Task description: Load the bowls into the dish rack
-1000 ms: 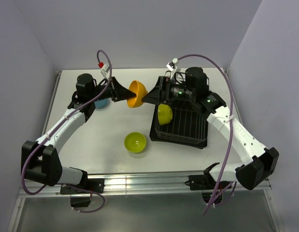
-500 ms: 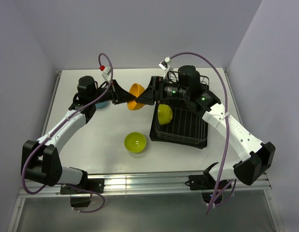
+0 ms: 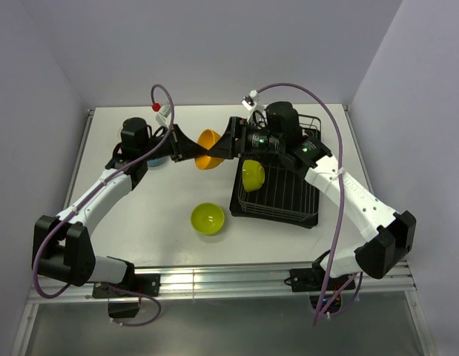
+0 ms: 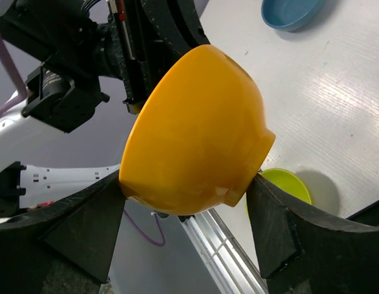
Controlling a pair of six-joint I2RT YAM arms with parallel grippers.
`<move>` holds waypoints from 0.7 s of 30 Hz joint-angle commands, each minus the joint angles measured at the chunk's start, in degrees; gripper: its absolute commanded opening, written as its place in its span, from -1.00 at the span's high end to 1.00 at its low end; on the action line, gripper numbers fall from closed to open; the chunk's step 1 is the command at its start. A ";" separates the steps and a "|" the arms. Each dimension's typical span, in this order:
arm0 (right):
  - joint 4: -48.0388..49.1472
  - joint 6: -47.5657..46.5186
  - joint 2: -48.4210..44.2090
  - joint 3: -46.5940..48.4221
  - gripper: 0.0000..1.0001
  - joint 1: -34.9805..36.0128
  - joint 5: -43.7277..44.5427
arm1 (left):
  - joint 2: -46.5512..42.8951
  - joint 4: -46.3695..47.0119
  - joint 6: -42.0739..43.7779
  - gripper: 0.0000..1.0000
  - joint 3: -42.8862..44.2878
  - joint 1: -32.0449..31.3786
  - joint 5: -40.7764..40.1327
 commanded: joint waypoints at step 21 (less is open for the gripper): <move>1.44 1.13 -3.06 0.32 1.00 -3.38 -1.75 | -2.17 -7.20 7.70 -0.34 4.95 -0.92 -6.30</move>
